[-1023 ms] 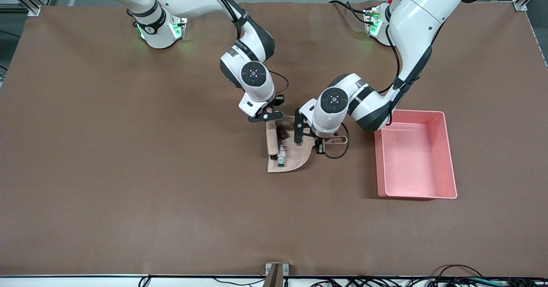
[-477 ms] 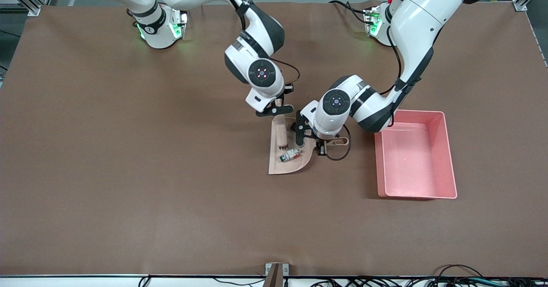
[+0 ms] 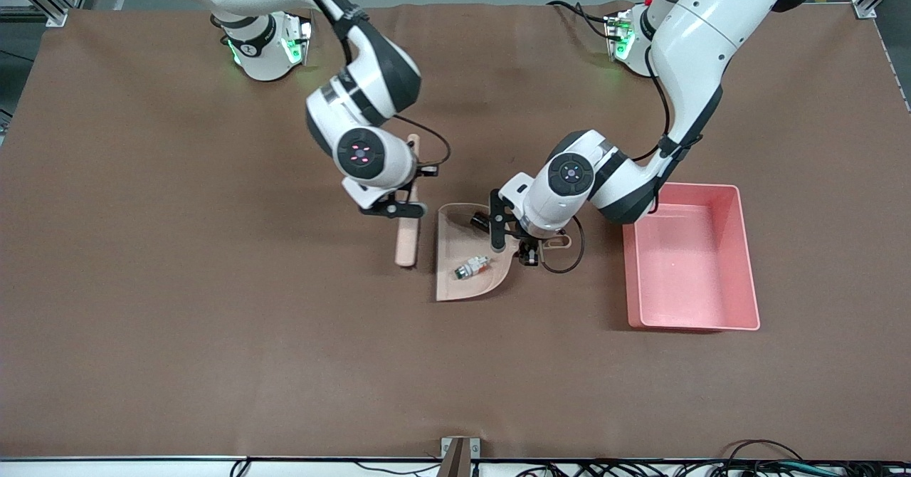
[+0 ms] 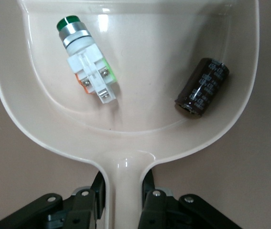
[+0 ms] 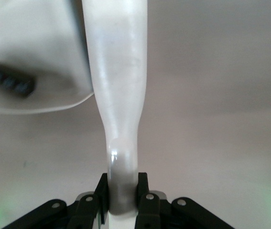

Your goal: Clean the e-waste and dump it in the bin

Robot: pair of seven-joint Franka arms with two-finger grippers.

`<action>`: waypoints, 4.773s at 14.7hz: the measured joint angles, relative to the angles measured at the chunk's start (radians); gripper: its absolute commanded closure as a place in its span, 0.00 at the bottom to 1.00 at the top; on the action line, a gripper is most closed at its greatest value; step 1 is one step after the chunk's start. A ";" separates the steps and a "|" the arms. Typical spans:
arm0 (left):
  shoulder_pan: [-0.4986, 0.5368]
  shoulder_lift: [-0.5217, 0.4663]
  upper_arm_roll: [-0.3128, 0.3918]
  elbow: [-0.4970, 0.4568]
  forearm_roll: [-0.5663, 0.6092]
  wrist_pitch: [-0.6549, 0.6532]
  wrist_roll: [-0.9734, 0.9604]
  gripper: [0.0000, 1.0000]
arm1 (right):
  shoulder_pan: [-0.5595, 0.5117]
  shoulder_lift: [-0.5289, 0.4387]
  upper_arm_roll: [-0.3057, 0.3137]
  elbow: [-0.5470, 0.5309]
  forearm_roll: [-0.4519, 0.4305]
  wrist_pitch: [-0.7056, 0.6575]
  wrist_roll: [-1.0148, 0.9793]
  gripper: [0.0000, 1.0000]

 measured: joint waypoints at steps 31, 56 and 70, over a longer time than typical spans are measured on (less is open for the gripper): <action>1.121 -0.030 -0.532 0.166 -0.048 -0.355 0.558 1.00 | -0.718 -0.403 -0.011 -0.887 -0.343 0.502 -0.563 0.00; 0.679 -0.273 0.091 0.052 0.082 -0.383 0.709 1.00 | -0.762 -0.433 -0.003 0.170 -0.259 -0.370 -0.673 0.00; 0.161 -0.486 0.500 -0.172 0.262 -0.354 0.476 1.00 | -0.592 -0.431 -0.147 0.178 -0.254 -0.418 -0.690 0.00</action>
